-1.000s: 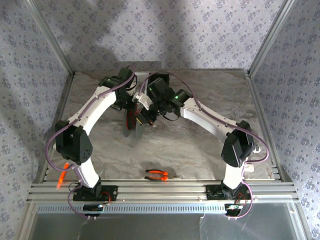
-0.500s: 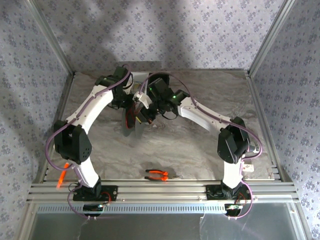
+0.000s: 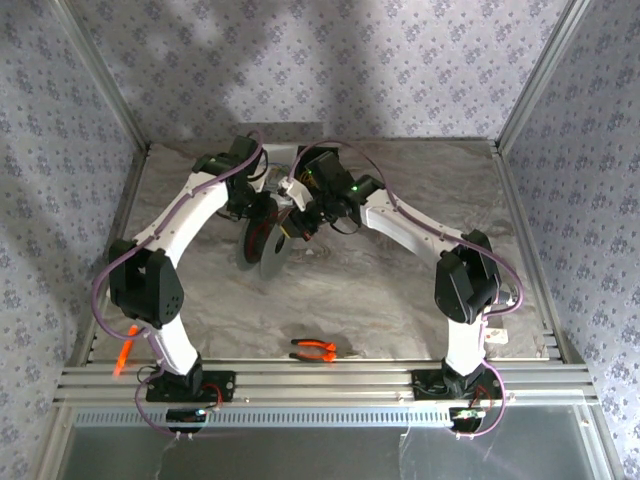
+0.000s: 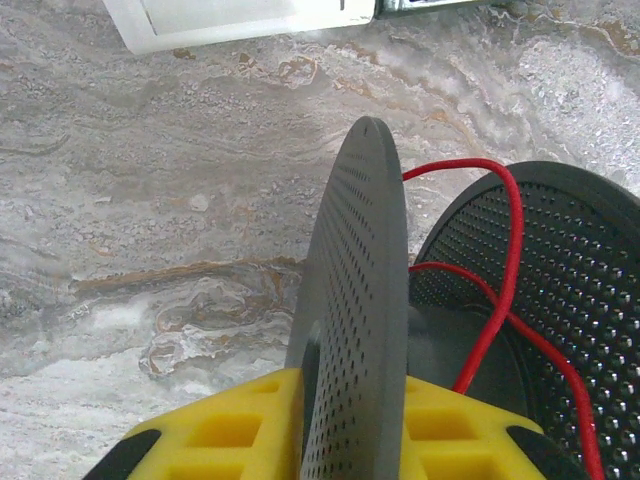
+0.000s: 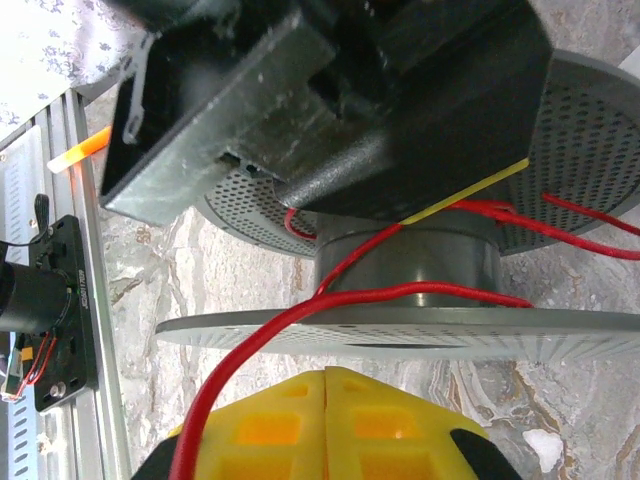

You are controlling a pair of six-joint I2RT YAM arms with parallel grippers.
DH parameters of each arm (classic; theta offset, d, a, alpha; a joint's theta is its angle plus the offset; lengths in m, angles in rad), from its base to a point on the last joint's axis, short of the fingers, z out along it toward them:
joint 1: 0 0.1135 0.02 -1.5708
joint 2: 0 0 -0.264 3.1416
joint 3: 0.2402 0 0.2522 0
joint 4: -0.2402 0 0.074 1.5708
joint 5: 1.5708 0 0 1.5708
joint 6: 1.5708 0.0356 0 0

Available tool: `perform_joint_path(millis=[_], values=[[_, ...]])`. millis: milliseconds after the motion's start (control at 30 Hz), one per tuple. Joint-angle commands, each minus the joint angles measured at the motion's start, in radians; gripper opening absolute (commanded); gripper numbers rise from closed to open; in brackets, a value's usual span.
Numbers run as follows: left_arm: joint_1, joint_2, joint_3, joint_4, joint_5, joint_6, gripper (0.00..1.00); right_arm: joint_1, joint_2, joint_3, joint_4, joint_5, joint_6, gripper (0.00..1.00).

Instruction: Wrap the cables

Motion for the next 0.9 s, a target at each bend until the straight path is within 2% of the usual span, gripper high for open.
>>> perform_joint_path(millis=[0, 467, 867], values=[[-0.001, -0.031, -0.011, 0.014, 0.030, -0.021, 0.23, 0.003, 0.015, -0.025, -0.022, 0.000, 0.010, 0.00], [0.000, -0.076, -0.055, 0.031, 0.087, -0.036, 0.29, -0.001, 0.037, -0.031, -0.012, -0.006, 0.013, 0.00], [0.000, -0.083, -0.130, 0.066, 0.122, -0.049, 0.24, -0.007, 0.057, -0.013, -0.018, -0.006, 0.013, 0.00]])
